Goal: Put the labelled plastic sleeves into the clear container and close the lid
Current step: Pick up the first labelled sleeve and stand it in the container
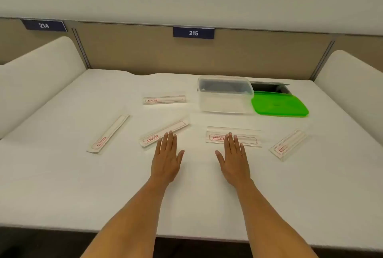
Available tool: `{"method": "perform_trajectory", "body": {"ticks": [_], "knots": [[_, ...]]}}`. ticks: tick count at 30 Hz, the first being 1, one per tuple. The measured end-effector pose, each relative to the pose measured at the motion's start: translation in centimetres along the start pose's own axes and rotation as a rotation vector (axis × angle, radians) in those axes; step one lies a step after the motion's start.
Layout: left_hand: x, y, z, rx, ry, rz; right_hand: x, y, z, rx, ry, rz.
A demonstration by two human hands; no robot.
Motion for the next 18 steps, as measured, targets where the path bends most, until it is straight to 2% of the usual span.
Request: {"method": "perform_trajectory", "body": {"ticks": [13, 18], "knots": [[-0.8, -2.4, 3.1, 0.083, -0.049, 0.007, -1.0, -2.0, 3.1, 0.158, 0.048, 0.057], [-0.9, -2.8, 3.7, 0.094, -0.121, 0.002, -1.1, -2.3, 3.6, 0.149, 0.016, 0.055]]}}
Point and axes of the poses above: each hand's wrist, its own y-axis towards the middle knuckle, its own z-axis out of the palm, x = y × z, the point moved 8 cm from there along y, towards the middle knuckle, and after that the axes turned 9 degrees about z, right-handed, at the moved point
